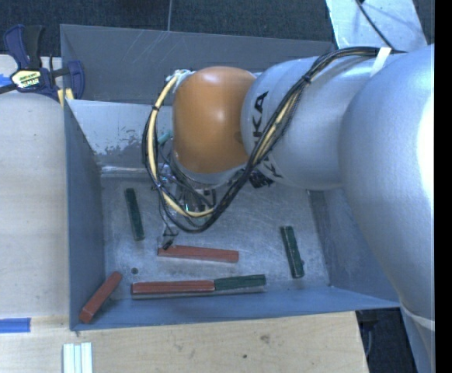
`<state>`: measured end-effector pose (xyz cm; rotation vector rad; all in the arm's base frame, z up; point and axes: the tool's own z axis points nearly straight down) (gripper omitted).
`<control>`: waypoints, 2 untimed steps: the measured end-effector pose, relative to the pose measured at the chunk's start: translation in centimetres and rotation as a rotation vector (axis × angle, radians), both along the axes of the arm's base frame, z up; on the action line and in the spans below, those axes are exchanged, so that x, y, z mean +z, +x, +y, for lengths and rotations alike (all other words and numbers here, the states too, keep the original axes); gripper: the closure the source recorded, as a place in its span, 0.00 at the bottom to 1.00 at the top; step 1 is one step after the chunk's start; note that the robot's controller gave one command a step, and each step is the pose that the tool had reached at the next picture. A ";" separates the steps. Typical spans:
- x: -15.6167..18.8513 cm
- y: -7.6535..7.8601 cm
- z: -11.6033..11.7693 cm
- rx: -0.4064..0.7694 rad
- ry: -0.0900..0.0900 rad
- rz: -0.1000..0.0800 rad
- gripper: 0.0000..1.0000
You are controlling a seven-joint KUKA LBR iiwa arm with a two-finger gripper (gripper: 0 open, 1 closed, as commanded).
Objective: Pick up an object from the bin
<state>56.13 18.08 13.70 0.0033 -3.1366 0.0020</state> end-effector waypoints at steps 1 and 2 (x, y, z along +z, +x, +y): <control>-6.7 -5.2 -5.6 -0.180 0.001 -0.005 0.00; -6.6 -5.1 -5.5 -0.180 0.003 -0.009 1.00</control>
Offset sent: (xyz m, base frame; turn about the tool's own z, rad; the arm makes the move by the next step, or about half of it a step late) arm -0.0524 -0.0553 -0.0670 0.1795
